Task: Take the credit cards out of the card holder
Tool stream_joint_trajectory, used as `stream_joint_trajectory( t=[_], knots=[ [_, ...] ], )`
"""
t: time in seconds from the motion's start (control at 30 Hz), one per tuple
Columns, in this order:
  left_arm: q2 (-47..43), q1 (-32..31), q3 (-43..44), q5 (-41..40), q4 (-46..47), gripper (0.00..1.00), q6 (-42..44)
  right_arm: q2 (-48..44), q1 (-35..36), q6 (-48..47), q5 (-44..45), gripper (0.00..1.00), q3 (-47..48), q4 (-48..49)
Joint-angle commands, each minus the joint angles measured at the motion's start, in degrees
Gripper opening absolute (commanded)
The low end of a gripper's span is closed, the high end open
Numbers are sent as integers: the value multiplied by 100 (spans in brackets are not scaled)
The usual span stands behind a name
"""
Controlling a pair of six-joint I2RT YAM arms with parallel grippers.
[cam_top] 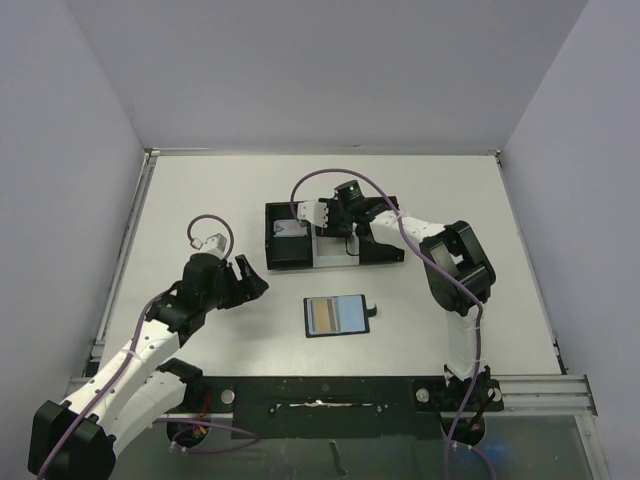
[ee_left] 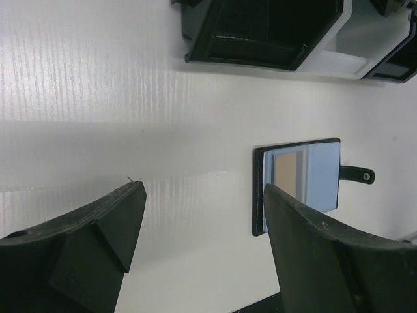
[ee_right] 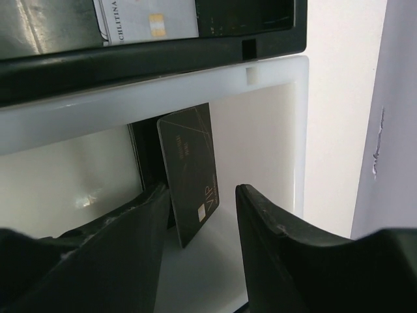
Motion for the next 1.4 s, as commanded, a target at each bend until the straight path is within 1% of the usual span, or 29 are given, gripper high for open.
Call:
stream_joint_trajectory(
  t=[0.0, 0.2, 0.37, 0.5, 0.6, 0.67, 0.73, 0.8, 0.87, 0.97, 1.03, 1.1, 1.2, 1.27, 1.37],
  knots=[
    [29, 43, 31, 42, 204, 72, 19, -272, 22, 163, -282, 47, 130, 31],
    [53, 45, 27, 105, 215, 72, 22, -367, -38, 347, -453, 51, 153, 3],
    [98, 43, 15, 209, 264, 72, -6, -392, -25, 373, -258, 53, 175, -3],
    [164, 43, 52, 270, 322, 72, -20, -761, -52, 1097, -357, 53, -5, 474],
    [207, 43, 97, 271, 338, 72, -28, -1318, -38, 2107, -25, 54, -412, 1238],
    [197, 51, 125, 243, 317, 72, -30, -1783, -18, 3098, 467, 55, -682, 1600],
    [175, 52, 118, 209, 312, 73, -39, -2213, -4, 4106, 906, 57, -955, 1701],
    [151, 61, 113, 161, 292, 73, -59, -2608, 22, 5106, 1368, 60, -1127, 1454],
    [116, 66, 97, 118, 273, 73, -96, -2927, 56, 5801, 1769, 62, -1151, 847],
    [65, 77, 95, 122, 285, 73, -146, -3264, 53, 6670, 1841, 66, -1105, -11],
    [33, 79, 44, 106, 357, 73, -168, -3513, 13, 7270, 1552, 69, -1292, -270],
    [10, 88, 1, 100, 431, 73, -236, -3713, -11, 7764, 954, 70, -1693, -216],
    [-59, 96, -78, 114, 526, 73, -324, -3836, 120, 8551, 426, 65, -2234, -136],
    [-162, 96, -163, 85, 578, 73, -412, -3847, 431, 8901, 697, 63, -2558, -170],
    [-354, 104, -240, 71, 584, 73, -450, -3887, 1163, 9339, 1616, 64, -2877, -285]
  ],
)
